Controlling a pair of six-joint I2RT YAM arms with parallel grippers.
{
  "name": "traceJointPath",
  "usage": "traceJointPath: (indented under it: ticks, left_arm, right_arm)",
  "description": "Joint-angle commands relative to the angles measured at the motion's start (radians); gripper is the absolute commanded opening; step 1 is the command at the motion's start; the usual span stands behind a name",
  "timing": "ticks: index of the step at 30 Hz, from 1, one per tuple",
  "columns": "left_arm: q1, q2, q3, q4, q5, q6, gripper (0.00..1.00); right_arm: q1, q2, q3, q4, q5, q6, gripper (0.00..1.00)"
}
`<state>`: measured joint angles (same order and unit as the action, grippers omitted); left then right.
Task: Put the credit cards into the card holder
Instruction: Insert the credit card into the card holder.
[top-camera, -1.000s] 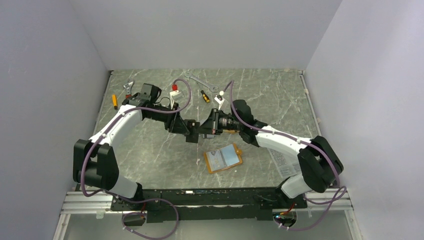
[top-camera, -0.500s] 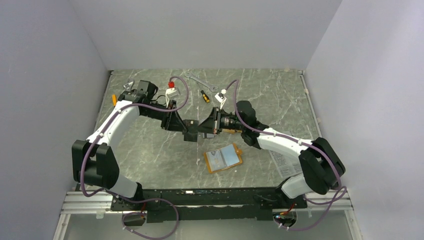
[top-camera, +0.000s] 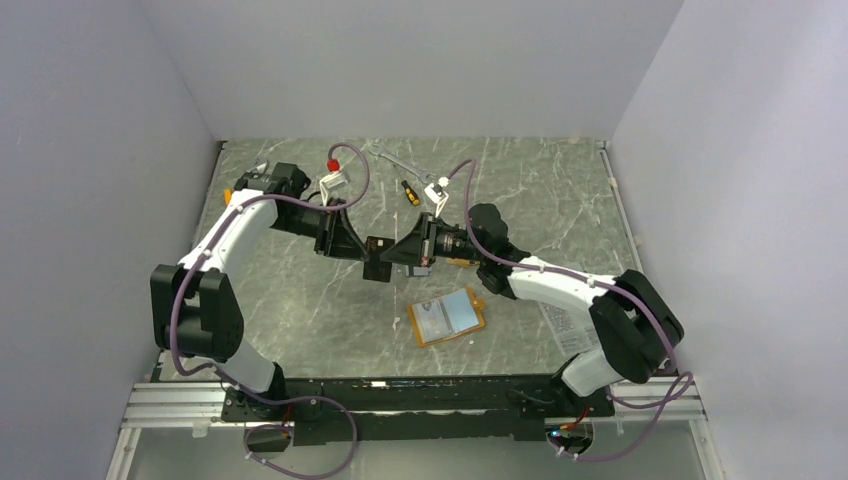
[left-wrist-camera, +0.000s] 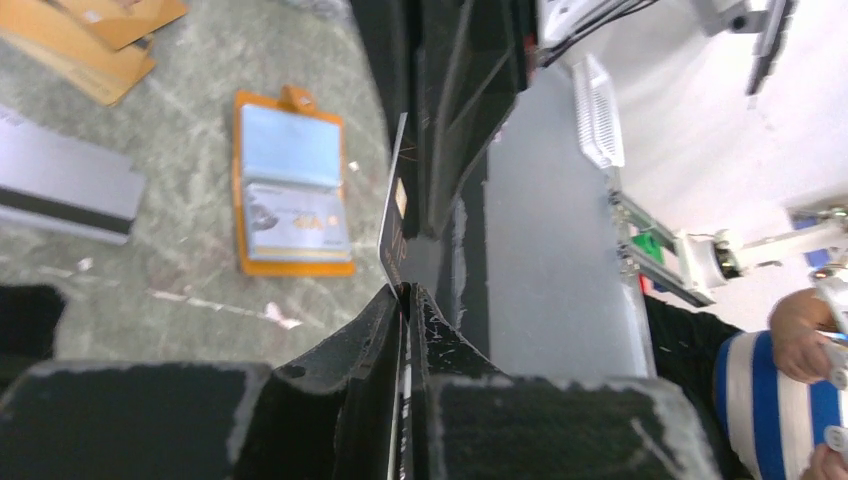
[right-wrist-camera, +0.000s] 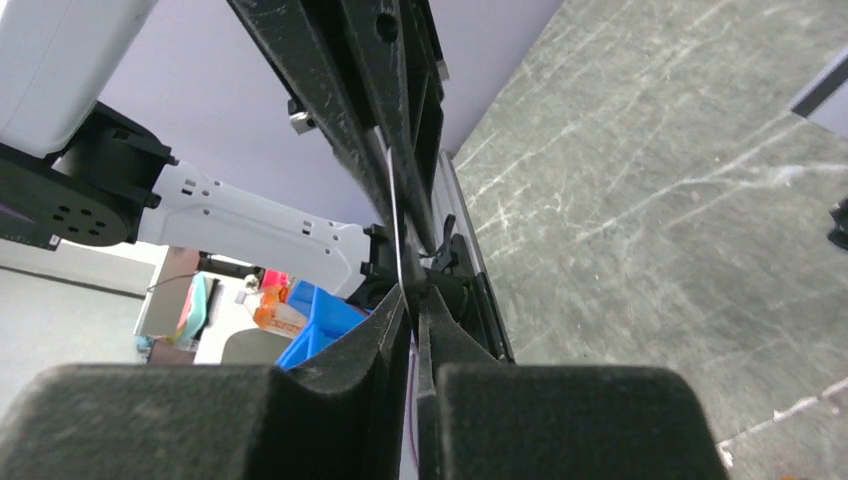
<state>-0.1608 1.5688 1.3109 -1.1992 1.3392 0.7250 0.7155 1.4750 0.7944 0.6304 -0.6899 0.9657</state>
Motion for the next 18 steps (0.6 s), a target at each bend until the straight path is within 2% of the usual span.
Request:
traceJointPath:
  ticks: [1,3,6,14,15,16,17,18]
  left_arm:
    - [-0.035,-0.013,0.029,-0.090,0.182,0.105,0.13]
    - [-0.028,-0.025,0.013,-0.052,0.190,0.069,0.13]
    - [-0.013,-0.041,-0.009,-0.007,0.200,0.023,0.12]
    - [0.036,-0.046,-0.041,0.039,0.218,-0.019,0.14]
    - [0.035,-0.045,-0.042,0.039,0.212,-0.020,0.20]
    - [0.034,-0.045,-0.044,0.041,0.205,-0.025,0.38]
    - [0.033,-0.045,-0.044,0.041,0.193,-0.027,0.52]
    - [0.029,-0.049,-0.045,0.042,0.180,-0.023,0.56]
  right_arm:
    - [0.039,0.042,0.036,0.208,0.031,0.056,0.15]
    - [0.046,0.061,0.040,0.236,0.022,0.074,0.18]
    - [0.051,0.077,0.026,0.299,0.013,0.113,0.18]
    - [0.040,0.018,-0.035,0.295,0.031,0.113,0.00]
    - [0.032,-0.001,-0.043,0.261,0.029,0.101,0.00]
    - [0.023,-0.024,-0.049,0.212,0.027,0.083,0.00]
    - [0.011,-0.054,-0.056,0.147,0.026,0.054,0.00]
    - [-0.003,-0.087,-0.067,0.080,0.028,0.022,0.00]
